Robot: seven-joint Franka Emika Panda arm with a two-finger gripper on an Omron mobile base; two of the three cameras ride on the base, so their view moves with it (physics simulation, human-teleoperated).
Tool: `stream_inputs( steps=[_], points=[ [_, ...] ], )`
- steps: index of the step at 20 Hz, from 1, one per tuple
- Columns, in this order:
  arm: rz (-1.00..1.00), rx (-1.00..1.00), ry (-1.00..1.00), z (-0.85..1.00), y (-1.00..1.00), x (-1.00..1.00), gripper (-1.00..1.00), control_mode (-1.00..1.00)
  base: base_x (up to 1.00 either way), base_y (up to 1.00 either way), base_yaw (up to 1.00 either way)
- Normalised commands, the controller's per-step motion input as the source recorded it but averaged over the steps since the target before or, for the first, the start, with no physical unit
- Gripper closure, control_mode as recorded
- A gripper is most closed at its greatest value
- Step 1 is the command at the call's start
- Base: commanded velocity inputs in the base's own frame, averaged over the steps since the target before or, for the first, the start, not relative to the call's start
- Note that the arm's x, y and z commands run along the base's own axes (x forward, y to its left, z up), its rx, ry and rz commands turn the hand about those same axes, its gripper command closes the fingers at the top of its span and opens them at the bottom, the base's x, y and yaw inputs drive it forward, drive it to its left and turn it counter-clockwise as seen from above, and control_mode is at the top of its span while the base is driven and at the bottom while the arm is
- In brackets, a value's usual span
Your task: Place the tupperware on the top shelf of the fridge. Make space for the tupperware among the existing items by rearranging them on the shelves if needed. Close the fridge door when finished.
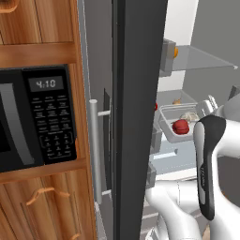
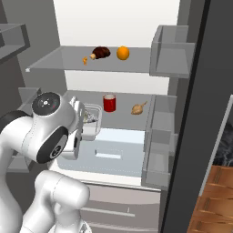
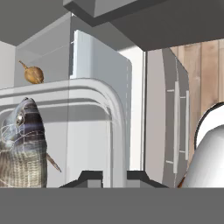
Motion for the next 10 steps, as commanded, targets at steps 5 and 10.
stream_inputs(
  steps=[5,10],
  points=[
    [0.00,0.02,-0.02,0.00,-0.06,0.05,1.00,-1.00,0.61,-0.23,0.06],
    [-0.07,0.02,-0.25,0.00,-0.08,-0.02,1.00,-1.00,0.00,0.00,0.00]
  ],
)
